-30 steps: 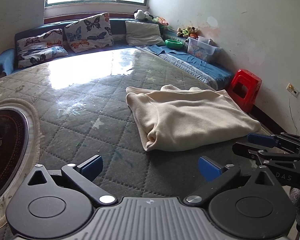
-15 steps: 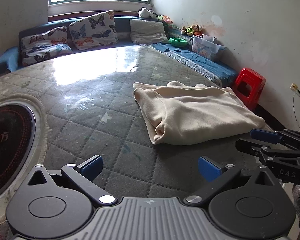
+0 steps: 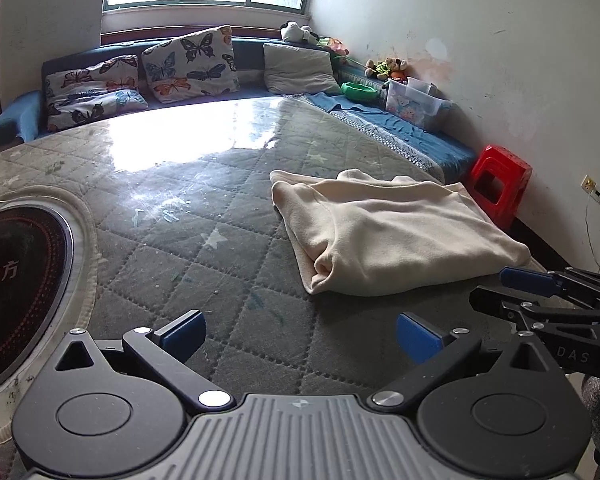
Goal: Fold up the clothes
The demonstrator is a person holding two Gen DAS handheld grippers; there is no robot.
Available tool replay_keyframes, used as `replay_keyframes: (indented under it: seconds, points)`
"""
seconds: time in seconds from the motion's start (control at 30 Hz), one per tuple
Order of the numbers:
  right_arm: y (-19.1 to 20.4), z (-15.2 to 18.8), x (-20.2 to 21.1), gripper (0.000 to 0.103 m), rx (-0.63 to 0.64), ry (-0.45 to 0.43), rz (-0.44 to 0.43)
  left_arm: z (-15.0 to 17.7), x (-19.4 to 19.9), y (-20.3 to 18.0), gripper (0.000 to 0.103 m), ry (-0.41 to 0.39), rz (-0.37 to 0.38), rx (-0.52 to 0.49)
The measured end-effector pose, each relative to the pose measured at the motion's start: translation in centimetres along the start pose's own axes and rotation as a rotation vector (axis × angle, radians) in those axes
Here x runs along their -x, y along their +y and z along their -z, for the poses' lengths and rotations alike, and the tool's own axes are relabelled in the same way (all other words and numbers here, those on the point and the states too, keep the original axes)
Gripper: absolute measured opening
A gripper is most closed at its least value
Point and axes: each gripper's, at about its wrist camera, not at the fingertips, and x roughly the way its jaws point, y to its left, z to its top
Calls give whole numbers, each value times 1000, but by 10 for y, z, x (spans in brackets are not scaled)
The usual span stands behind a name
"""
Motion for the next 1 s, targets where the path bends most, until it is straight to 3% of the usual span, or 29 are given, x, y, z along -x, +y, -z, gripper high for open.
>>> replay_keyframes:
  seconds: [1.0]
  points:
    - [1, 1, -5, 58, -2, 10, -6, 0, -6, 8, 103, 14, -18, 26]
